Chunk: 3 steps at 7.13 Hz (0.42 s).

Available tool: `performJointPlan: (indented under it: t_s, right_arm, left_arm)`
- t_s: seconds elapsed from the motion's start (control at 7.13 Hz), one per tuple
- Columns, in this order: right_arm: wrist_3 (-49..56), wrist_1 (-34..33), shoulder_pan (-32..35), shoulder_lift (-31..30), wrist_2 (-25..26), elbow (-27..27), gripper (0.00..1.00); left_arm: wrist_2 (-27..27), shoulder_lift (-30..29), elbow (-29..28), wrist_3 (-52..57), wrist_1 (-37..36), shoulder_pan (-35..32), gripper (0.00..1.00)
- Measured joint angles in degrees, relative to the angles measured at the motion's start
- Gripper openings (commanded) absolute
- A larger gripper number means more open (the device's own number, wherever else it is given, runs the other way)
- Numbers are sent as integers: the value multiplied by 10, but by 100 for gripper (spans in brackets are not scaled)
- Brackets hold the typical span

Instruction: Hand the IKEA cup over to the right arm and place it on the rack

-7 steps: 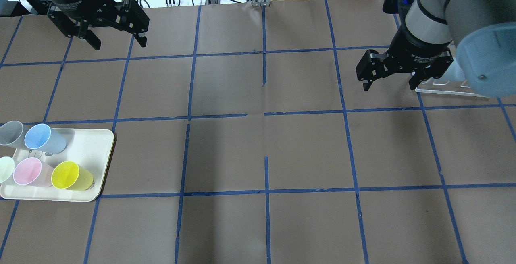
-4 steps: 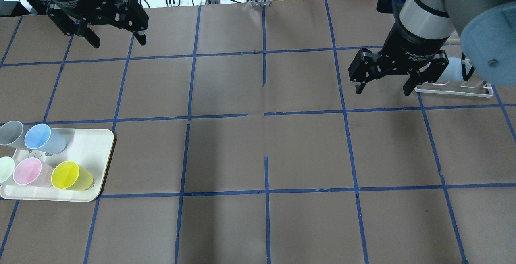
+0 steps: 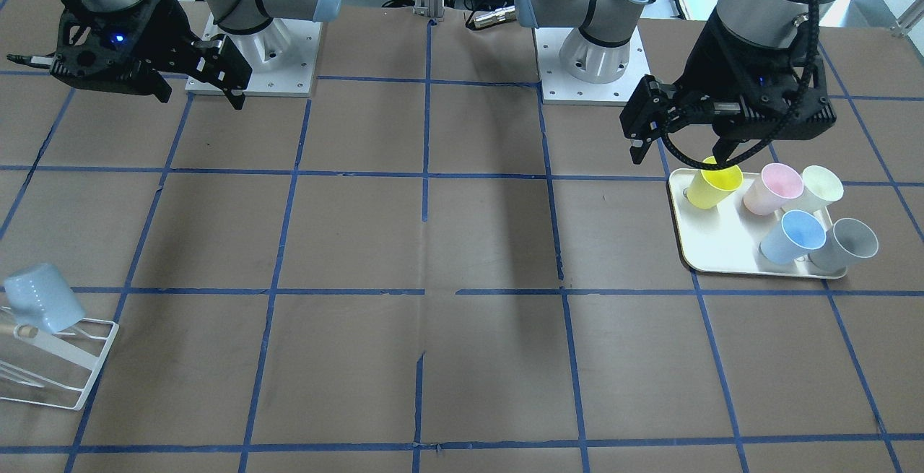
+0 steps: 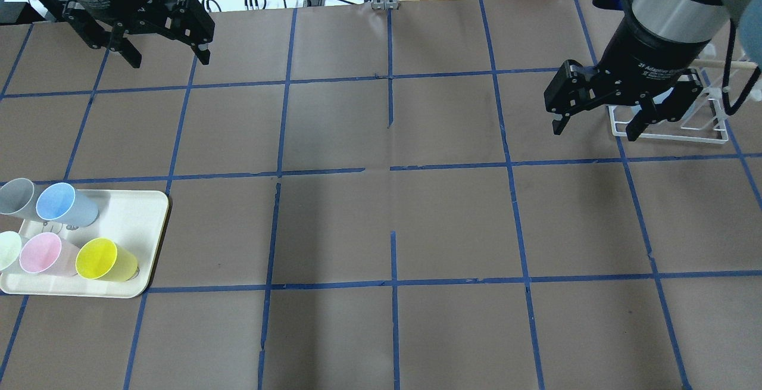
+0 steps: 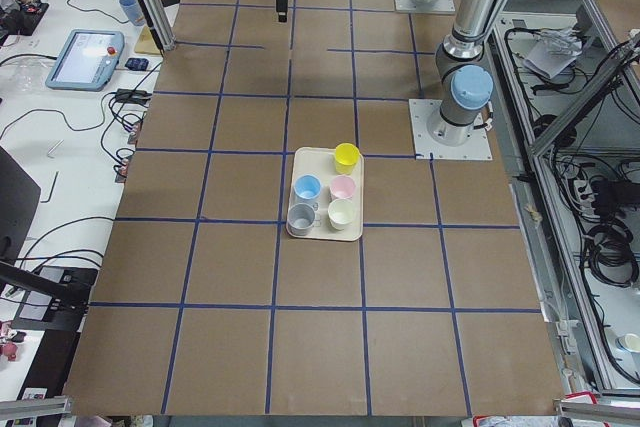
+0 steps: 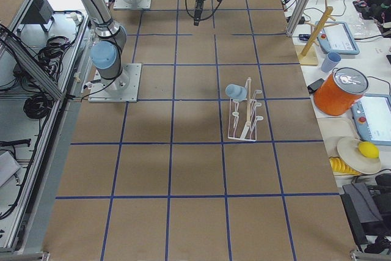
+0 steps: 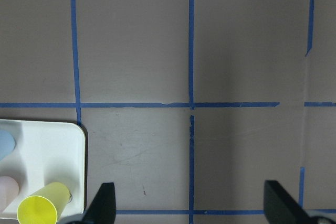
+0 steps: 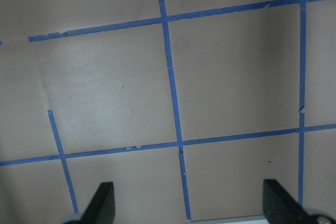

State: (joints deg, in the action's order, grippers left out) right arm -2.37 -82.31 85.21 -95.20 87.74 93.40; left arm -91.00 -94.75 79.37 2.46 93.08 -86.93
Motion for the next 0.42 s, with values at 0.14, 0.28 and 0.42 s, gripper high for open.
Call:
performJointPlan:
  t_s: [0.14,0.28,0.42]
  right_arm:
    - [-3,0,0,-4,2,-1,100]
    - [-6,0,1,-7,3,-2,100]
    - [-7,-2,2,-10,2,-3,100]
  left_arm:
    - [0,1,0,0,0,0,100]
    - [0,2,1,0,0,0,100]
    - [0,2,1,0,0,0,100]
